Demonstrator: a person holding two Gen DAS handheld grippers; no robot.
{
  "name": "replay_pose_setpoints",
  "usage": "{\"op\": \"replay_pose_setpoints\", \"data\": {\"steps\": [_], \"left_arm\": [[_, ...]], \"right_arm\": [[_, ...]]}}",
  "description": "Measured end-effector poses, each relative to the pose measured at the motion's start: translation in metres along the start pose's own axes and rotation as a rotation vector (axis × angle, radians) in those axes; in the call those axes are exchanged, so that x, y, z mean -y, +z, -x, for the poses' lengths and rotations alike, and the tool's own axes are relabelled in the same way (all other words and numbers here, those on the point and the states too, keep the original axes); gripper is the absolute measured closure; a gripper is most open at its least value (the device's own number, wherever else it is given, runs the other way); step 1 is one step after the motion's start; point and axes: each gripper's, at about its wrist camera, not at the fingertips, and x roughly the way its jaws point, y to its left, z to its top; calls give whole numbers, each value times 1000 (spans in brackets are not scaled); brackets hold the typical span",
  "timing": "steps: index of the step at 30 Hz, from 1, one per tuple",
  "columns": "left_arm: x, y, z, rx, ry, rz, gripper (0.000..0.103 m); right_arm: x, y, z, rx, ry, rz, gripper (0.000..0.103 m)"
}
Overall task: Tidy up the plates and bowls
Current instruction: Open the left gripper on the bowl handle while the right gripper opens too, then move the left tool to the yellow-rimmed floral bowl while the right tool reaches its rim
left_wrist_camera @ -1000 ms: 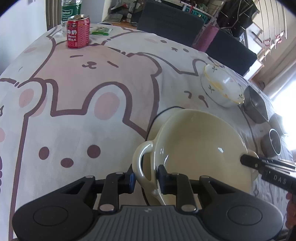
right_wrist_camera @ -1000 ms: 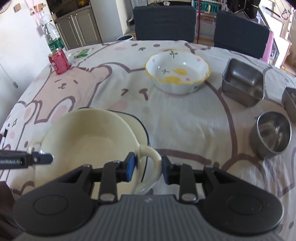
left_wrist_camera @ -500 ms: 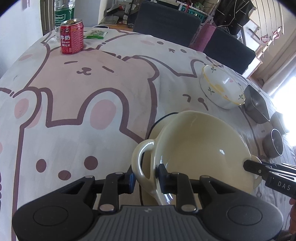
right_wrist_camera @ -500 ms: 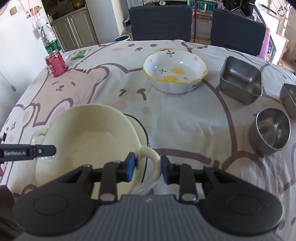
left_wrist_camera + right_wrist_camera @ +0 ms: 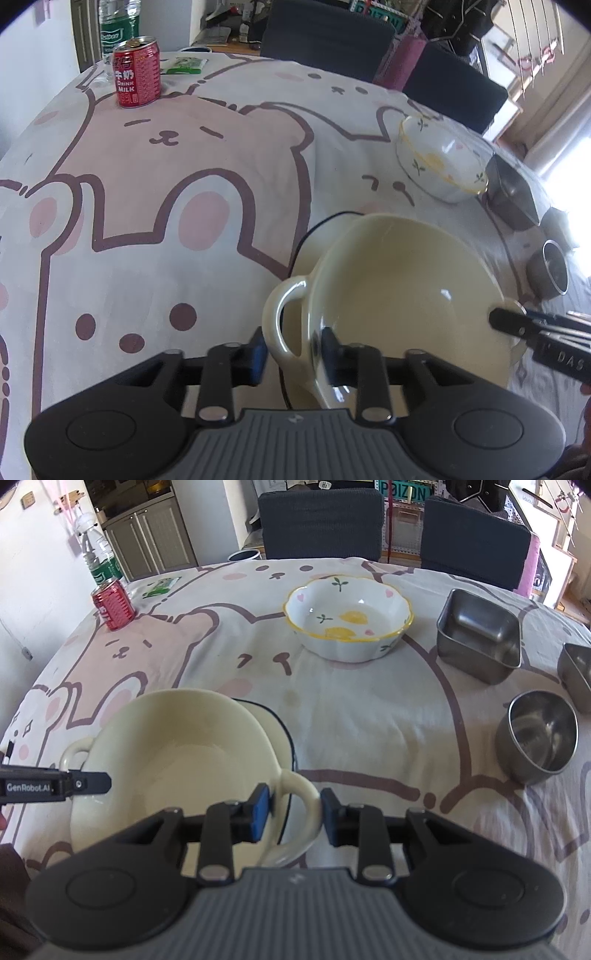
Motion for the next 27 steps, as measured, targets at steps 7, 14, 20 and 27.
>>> {"op": "replay_pose_setpoints", "data": {"steps": [7, 14, 20, 27], "left_arm": [[3, -3, 0, -10, 1, -22, 13], [8, -1, 13, 34, 30, -54, 0], [16, 7, 39, 149, 60, -97, 0], [45, 49, 69, 331, 32, -113, 0]], "right_arm": [[1, -3, 2, -11, -20, 6, 38], [0, -11, 13, 25, -1, 18, 2], [10, -11, 40, 108, -9, -6, 0], [31, 16, 76, 261, 39, -93, 0]]}}
